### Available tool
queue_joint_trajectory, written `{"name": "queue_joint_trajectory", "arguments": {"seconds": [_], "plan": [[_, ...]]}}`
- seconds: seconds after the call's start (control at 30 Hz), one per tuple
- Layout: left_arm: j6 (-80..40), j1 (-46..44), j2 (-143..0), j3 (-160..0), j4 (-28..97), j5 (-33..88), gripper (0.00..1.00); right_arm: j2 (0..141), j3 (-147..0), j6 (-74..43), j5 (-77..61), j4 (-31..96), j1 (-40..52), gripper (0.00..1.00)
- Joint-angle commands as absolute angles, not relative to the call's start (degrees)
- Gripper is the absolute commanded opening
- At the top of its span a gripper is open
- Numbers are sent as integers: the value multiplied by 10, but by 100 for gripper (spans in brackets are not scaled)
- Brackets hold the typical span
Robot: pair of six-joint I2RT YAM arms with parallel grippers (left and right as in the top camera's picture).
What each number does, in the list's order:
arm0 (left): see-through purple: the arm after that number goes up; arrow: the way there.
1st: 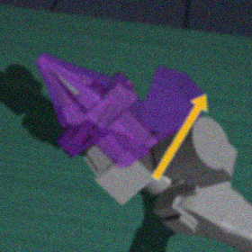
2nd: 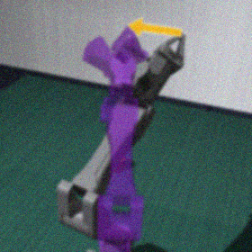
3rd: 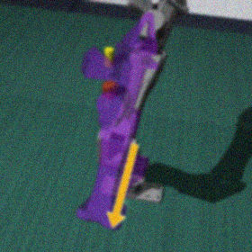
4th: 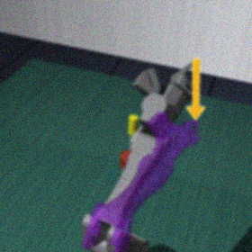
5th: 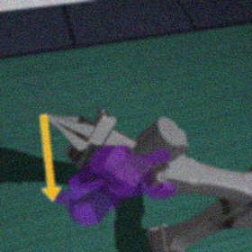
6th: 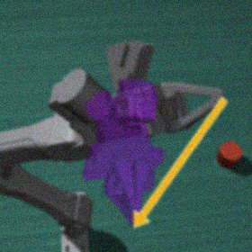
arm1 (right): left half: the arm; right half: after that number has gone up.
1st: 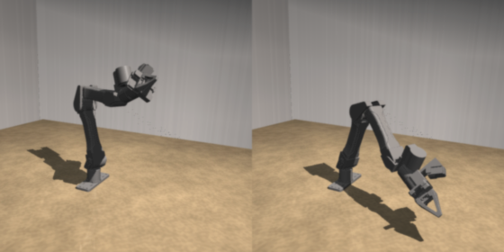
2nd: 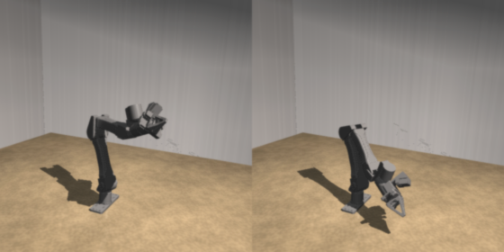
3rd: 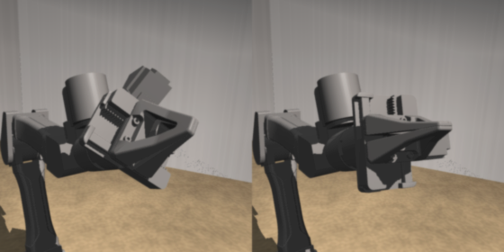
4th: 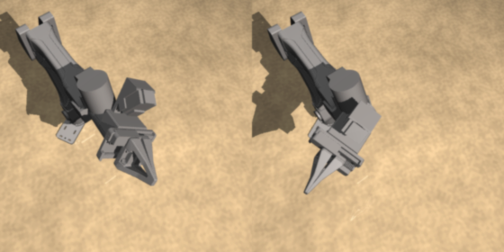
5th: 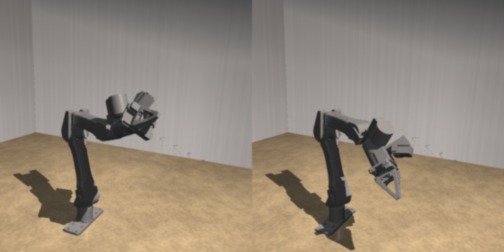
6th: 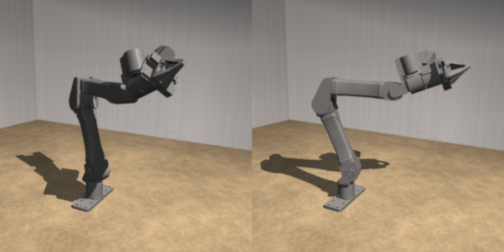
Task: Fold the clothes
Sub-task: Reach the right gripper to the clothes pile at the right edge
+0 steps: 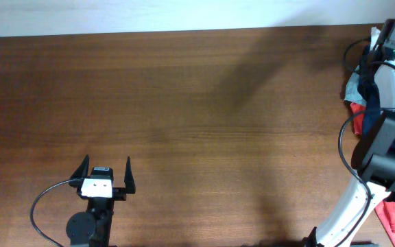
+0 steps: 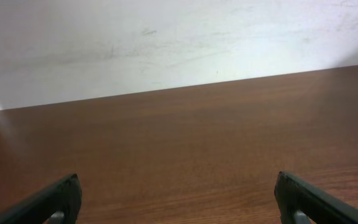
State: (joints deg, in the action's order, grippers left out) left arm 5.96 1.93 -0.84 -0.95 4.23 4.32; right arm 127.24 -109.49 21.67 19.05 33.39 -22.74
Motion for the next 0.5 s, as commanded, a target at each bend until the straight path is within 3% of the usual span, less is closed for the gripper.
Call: {"name": "queue_joint_trajectory", "arguments": {"seconds": [0.0,0.2,0.23,0.27,0.3,0.33,0.47], "plan": [[60,17,-3,-5,41,47,99,1167,-1134,216,209,332,-214,4],[60,17,-3,-5,41,47,99,1106,-1135,216,198,336,-217,4],[60,17,-3,-5,41,47,99,1107,-1134,216,197,340,-219,8],[60,17,-3,-5,41,47,99,1111,-1134,216,194,343,-220,15],[60,17,-3,-5,41,47,99,1119,-1133,216,182,345,-222,37],[60,17,-3,-5,41,47,99,1127,-1131,216,167,344,-223,68],[60,17,-3,-5,41,47,99,1186,-1131,216,137,316,-225,93]]}}
